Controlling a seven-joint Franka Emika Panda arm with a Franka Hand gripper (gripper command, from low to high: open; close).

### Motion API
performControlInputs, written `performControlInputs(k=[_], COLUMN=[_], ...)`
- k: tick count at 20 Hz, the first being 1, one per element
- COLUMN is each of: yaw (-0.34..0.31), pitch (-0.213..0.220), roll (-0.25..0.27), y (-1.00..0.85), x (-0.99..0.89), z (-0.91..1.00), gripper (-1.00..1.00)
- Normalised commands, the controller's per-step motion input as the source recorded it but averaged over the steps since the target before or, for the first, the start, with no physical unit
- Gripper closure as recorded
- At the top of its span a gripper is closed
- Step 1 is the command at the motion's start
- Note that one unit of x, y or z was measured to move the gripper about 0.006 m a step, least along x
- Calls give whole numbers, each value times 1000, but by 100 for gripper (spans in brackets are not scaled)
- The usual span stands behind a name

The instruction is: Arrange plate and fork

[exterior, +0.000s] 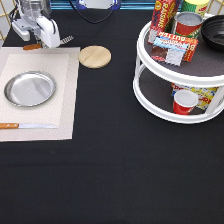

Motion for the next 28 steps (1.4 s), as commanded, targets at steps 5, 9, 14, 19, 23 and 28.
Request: performControlInputs(k=[5,9,14,19,23,28], yaw=[-320,-137,-50,-43,-133,-194], pitch=[0,68,96,109,93,107], roll=[150,147,129,114,102,55], y=[0,-349,-559,-605,-339,-260], x=[-2,159,308,244,298,126], z=[15,53,10,-63,-124,-137], gripper=[100,100,100,100,100,100])
